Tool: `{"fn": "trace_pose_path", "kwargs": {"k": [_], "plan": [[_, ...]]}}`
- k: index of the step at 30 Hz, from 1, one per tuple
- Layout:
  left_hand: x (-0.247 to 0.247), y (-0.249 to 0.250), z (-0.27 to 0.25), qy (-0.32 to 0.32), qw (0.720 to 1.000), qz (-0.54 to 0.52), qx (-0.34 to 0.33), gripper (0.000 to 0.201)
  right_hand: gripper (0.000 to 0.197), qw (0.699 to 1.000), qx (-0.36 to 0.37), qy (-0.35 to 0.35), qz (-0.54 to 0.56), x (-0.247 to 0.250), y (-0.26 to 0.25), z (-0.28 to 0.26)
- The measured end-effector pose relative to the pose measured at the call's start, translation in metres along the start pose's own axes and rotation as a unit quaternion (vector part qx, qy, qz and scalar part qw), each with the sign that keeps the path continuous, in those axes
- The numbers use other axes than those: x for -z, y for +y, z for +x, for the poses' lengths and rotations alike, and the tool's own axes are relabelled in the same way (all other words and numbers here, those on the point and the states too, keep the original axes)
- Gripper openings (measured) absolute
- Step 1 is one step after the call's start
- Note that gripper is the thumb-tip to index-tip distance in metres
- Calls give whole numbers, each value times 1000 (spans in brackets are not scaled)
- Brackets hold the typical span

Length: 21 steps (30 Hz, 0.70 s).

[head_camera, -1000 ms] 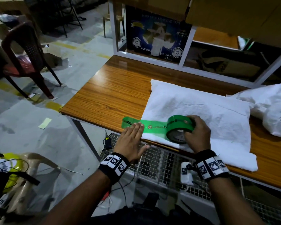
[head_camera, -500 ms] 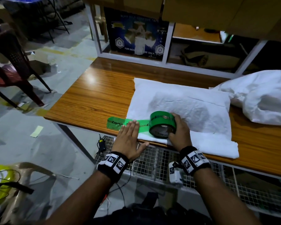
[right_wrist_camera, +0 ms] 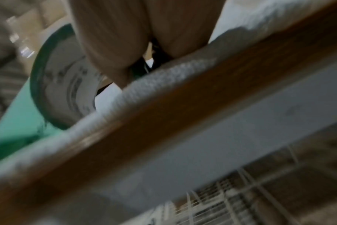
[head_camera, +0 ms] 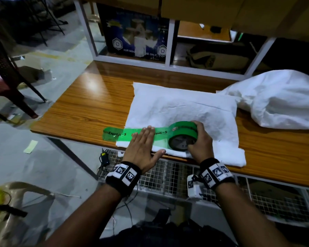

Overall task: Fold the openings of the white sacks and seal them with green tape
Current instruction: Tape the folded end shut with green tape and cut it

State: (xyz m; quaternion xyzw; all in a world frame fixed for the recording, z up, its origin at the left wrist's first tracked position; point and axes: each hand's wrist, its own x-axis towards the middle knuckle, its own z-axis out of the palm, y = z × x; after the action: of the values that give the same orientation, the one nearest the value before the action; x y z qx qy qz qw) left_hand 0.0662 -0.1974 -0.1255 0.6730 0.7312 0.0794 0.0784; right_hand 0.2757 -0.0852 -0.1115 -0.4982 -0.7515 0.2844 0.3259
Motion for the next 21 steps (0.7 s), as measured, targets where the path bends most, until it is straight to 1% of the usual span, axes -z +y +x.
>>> {"fn": "trace_pose_path", "kwargs": {"k": [2, 4, 5, 7, 9, 11, 14, 17, 19, 21], "plan": [[-6, 0, 2, -28, 1000, -12, 5, 96, 80, 999, 24, -36, -9, 5, -7, 5], [-10, -5, -1, -31, 999, 15, -4, 93, 77, 996, 61, -55, -17, 15, -11, 14], [-11, -6, -2, -31, 999, 23, -7, 91, 74, 995, 76, -54, -27, 22, -10, 19], [-13, -6, -2, -30, 999, 29, -6, 90, 71, 991, 98, -47, -81, 35, -4, 24], [-13, -5, -1, -33, 999, 35, -5, 90, 72, 985, 107, -43, -127, 43, 2, 23], [-13, -4, -2, -35, 998, 44, -9, 92, 74, 984, 105, -42, -139, 42, 7, 18], [-15, -7, -5, -19, 998, 53, -31, 93, 75, 992, 77, -38, -93, 36, 15, 17], [-15, -12, -3, 2, 996, 60, -64, 93, 73, 995, 83, -36, -47, 38, 18, 16], [-10, -13, 4, 1, 995, 59, -75, 95, 73, 998, 52, -17, 4, 39, 20, 13], [-5, -10, 12, -3, 997, 41, -68, 100, 74, 998, 4, 8, 66, 36, 23, 6]]}}
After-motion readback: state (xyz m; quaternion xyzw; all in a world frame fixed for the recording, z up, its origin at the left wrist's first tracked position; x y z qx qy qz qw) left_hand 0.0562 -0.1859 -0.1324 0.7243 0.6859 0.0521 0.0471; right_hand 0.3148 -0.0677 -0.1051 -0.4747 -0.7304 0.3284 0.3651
